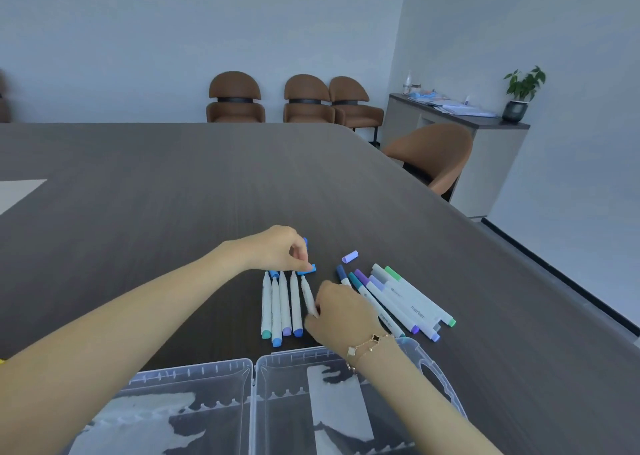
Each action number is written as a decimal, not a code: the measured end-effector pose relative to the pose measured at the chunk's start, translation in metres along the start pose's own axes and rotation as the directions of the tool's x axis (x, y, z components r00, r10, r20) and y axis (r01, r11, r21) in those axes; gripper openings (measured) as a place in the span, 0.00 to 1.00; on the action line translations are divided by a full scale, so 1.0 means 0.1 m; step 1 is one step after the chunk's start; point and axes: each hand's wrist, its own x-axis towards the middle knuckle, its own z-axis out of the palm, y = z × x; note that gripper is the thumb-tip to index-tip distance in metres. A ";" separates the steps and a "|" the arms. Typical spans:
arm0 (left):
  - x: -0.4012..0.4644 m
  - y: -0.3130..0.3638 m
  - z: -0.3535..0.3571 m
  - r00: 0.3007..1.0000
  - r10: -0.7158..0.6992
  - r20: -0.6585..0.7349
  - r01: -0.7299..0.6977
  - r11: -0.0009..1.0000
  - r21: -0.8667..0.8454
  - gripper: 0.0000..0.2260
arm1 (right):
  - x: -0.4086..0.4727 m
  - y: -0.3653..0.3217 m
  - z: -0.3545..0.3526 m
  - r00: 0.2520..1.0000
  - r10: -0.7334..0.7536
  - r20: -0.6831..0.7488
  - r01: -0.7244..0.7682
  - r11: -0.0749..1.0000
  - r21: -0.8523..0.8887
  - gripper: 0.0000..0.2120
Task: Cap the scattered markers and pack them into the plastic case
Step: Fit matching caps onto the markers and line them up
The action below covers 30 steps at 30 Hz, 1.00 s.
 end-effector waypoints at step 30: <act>0.00 0.02 -0.20 0.983 0.150 0.104 -0.128 0.973 -0.192 0.03 | 0.04 0.26 -0.20 0.999 0.009 0.040 -0.010 0.999 0.034 0.06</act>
